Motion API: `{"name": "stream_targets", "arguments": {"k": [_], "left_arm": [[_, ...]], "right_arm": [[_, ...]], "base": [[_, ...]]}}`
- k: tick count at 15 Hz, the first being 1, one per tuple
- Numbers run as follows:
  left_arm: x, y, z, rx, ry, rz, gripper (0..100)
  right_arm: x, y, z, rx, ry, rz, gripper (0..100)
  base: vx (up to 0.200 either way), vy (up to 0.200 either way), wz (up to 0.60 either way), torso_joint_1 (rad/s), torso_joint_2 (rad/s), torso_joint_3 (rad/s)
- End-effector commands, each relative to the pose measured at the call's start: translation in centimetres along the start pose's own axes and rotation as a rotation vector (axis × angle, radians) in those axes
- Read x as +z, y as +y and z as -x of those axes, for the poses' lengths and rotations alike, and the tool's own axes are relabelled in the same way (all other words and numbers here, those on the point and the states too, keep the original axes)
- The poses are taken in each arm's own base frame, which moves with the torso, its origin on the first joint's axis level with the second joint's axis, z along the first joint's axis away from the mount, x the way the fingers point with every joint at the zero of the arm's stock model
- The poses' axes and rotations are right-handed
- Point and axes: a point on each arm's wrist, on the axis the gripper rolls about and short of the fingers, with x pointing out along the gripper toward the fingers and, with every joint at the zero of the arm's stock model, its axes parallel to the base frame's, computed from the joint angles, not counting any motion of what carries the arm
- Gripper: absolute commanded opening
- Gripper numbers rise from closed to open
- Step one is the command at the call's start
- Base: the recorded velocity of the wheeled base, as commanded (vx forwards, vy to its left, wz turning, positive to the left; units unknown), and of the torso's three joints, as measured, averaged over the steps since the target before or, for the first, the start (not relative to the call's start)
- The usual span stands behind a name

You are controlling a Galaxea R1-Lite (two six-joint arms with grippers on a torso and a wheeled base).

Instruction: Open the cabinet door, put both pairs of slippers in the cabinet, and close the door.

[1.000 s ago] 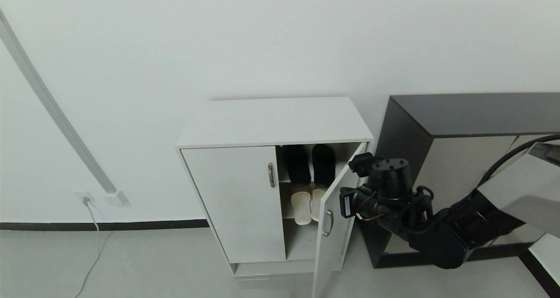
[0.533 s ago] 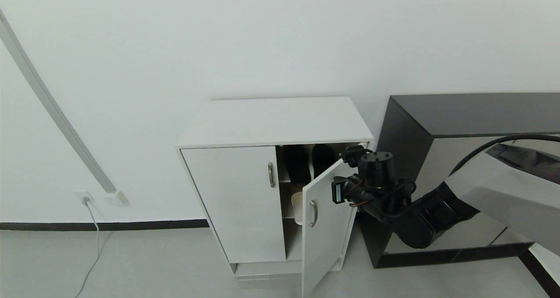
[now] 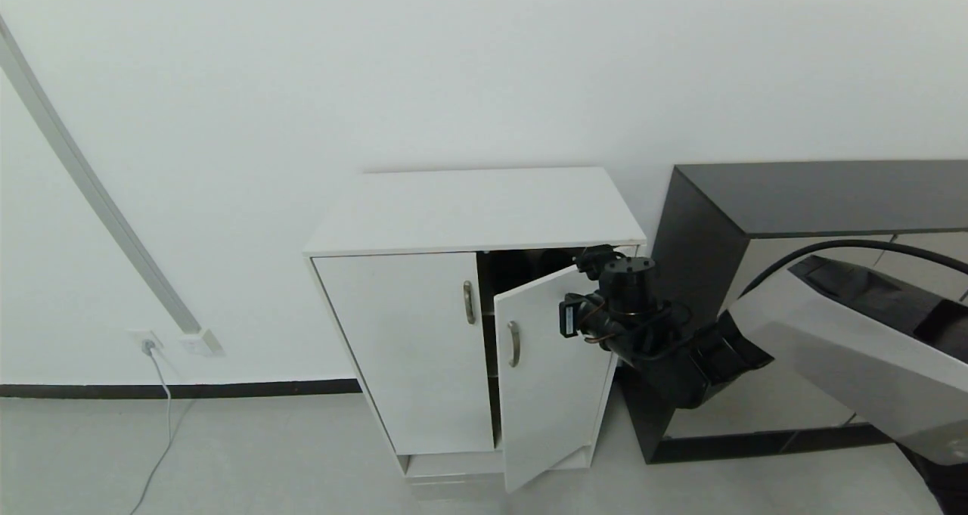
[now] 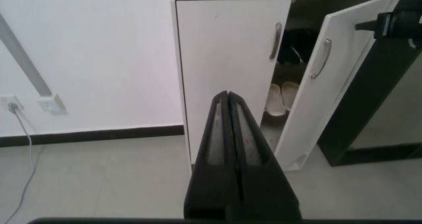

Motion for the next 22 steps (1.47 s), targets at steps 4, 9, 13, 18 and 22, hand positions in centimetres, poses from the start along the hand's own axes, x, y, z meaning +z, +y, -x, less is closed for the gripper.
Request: {"name": "stream_targets", "arguments": {"k": [4,9,13,18,22], "left_arm": [[0.0,0.0,0.0,-0.001,0.002,0.0,0],[0.0,0.0,0.0,-0.001,0.002,0.0,0],[0.0,0.0,0.0,-0.001,0.002,0.0,0],[0.0,0.0,0.0,-0.001,0.002,0.0,0],[0.0,0.0,0.0,-0.001,0.002,0.0,0]], "right_arm": [[-0.2,-1.0,-2.7,-0.032,-0.018,-0.01,0],[-0.5,-1.5,-4.7,-0.046,-0.037,-0.016,0],[0.0,-1.6,-5.6,-0.051,-0.052,-0.02,0],[1.1,-2.3,-6.1,-0.069,-0.069,-0.024,0],[1.4,-2.8,-6.2,-0.083,-0.076,-0.028,0]], "base": [[0.0,0.0,0.0,0.0,0.0,0.0],[0.0,0.0,0.0,0.0,0.0,0.0],[0.0,0.0,0.0,0.0,0.0,0.0],[0.0,0.0,0.0,0.0,0.0,0.0],[0.0,0.0,0.0,0.0,0.0,0.0]]}}
